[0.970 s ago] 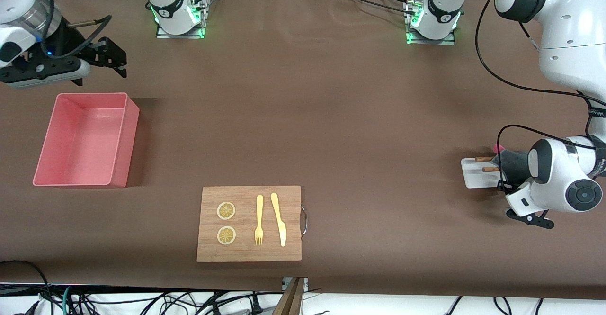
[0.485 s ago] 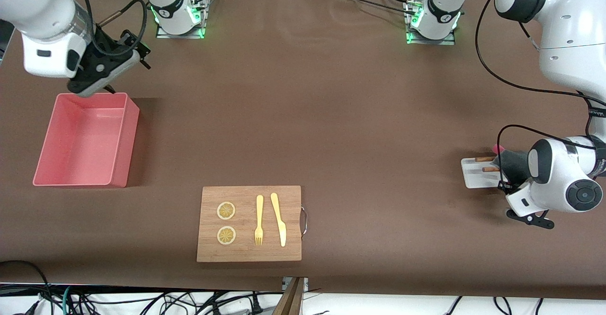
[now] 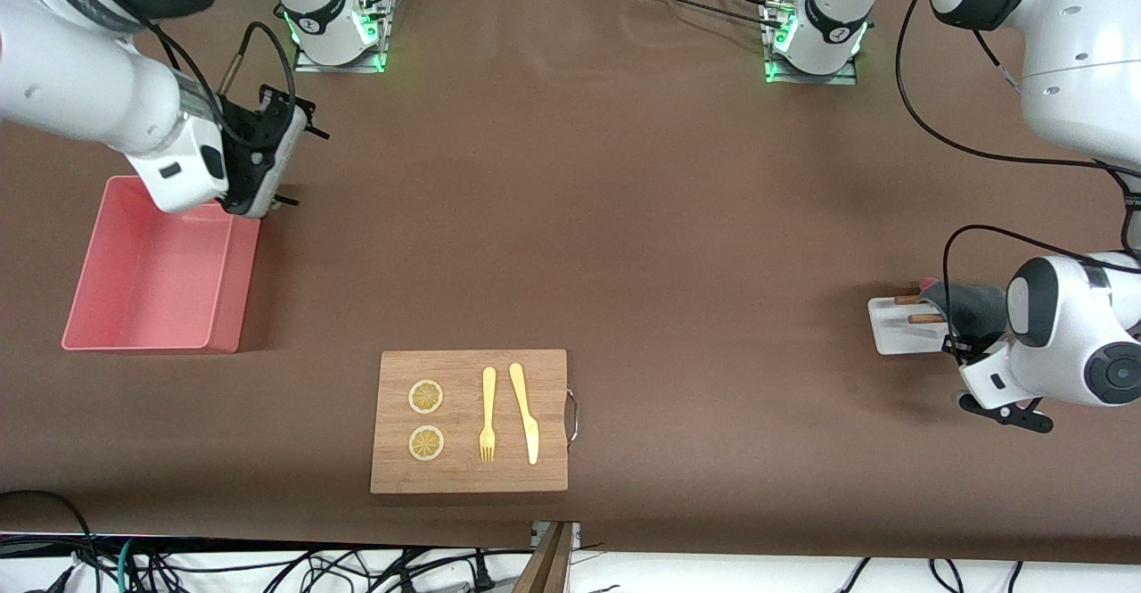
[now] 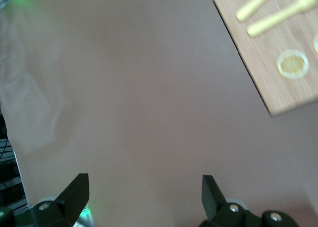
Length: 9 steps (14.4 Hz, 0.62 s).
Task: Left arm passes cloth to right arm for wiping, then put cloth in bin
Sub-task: 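Lift the cloth with the left gripper while the right gripper approaches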
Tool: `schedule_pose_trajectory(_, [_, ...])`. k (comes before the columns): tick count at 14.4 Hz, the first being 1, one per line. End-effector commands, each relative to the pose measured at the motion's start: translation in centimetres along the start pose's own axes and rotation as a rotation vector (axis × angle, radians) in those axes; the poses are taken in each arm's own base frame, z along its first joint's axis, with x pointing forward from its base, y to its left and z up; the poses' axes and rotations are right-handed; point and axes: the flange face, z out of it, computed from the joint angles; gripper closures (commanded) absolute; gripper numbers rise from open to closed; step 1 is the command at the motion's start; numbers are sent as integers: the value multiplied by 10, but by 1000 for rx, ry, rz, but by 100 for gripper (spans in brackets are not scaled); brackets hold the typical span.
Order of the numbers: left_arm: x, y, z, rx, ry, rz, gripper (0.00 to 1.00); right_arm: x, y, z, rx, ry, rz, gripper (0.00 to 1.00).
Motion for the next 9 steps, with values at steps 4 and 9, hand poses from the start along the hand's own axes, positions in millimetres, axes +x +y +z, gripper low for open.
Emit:
schedule_pose_trajectory(4, [-47, 49, -171, 89, 67, 48, 100, 12, 36, 43, 87, 210, -261, 0])
schedule_pose_trajectory(9, [-95, 146, -255, -19, 40, 146, 100, 4, 60, 113, 169, 477, -366, 0])
